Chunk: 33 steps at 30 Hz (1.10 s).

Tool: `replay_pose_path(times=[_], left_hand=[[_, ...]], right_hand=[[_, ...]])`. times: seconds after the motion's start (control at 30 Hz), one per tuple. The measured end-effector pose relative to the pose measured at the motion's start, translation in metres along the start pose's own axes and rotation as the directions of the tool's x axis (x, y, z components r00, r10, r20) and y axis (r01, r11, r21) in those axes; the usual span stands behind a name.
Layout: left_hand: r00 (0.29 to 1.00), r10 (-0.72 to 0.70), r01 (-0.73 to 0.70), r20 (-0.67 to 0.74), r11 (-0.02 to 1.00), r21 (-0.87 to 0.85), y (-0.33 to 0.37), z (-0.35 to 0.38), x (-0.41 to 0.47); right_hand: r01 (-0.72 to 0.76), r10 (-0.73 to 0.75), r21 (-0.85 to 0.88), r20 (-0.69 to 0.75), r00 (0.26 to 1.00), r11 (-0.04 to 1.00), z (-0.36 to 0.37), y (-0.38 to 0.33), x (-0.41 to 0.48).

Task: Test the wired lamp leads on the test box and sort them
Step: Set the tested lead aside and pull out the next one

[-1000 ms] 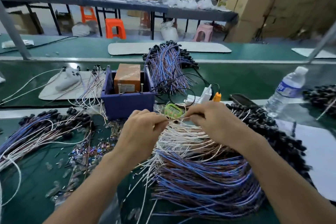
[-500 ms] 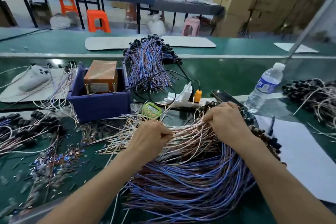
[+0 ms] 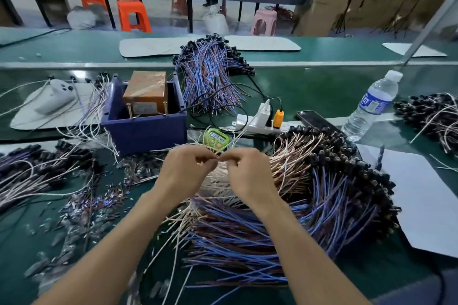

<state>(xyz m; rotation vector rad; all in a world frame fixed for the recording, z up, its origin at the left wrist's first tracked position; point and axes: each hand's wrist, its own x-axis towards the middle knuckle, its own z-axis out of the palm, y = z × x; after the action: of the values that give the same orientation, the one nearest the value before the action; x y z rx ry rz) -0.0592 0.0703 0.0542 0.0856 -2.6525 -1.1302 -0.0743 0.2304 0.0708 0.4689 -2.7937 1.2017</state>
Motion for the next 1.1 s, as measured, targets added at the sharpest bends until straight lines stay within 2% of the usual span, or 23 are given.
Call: replay_pose_path(times=[0.1,0.17,0.27,0.37,0.47,0.6,0.63,0.77,0.87,1.0,1.1], left_hand=[[0.994,-0.074,0.072,-0.085,0.997,-0.026,-0.019,-0.025,-0.01],[0.984,-0.108,0.108,-0.142,0.994,-0.007,-0.032,-0.043,-0.018],[0.963,-0.196,0.185,-0.185,0.98,-0.08,-0.053,-0.073,-0.034],[0.927,-0.285,0.276,-0.243,0.959,-0.072,-0.084,-0.108,-0.056],[0.861,-0.353,0.368,-0.368,0.929,-0.03,-0.121,-0.146,-0.077],[0.711,-0.414,0.547,-0.568,0.834,0.076,-0.161,-0.178,-0.095],[0.695,-0.412,0.569,-0.59,0.817,0.099,-0.17,-0.183,-0.098],[0.759,-0.41,0.557,-0.506,0.811,0.179,-0.194,-0.189,-0.104],[0.775,-0.448,0.558,-0.446,0.816,0.152,-0.202,-0.188,-0.103],[0.742,-0.453,0.547,-0.493,0.835,0.055,-0.208,-0.188,-0.101],[0.696,-0.495,0.531,-0.52,0.842,-0.09,-0.21,-0.19,-0.102]], right_hand=[[-0.015,0.023,0.16,-0.047,0.999,0.987,0.029,-0.018,0.003],[-0.003,0.012,0.239,-0.036,0.999,0.971,0.051,-0.035,0.003],[0.018,-0.017,0.325,-0.006,1.0,0.945,0.08,-0.061,0.003],[0.015,-0.034,0.365,0.045,0.998,0.931,0.108,-0.085,0.005],[0.032,-0.093,0.355,0.157,0.983,0.934,0.135,-0.111,0.01],[0.097,-0.176,0.247,0.319,0.932,0.964,0.166,-0.148,0.018],[0.121,-0.187,0.195,0.37,0.91,0.973,0.174,-0.157,0.021],[0.204,-0.139,-0.049,0.575,0.806,0.978,0.2,-0.185,0.031],[0.343,-0.146,-0.222,0.606,0.782,0.913,0.215,-0.195,0.035],[0.424,-0.176,-0.266,0.631,0.755,0.866,0.228,-0.191,0.04],[0.38,-0.173,-0.241,0.595,0.785,0.893,0.234,-0.187,0.044]])
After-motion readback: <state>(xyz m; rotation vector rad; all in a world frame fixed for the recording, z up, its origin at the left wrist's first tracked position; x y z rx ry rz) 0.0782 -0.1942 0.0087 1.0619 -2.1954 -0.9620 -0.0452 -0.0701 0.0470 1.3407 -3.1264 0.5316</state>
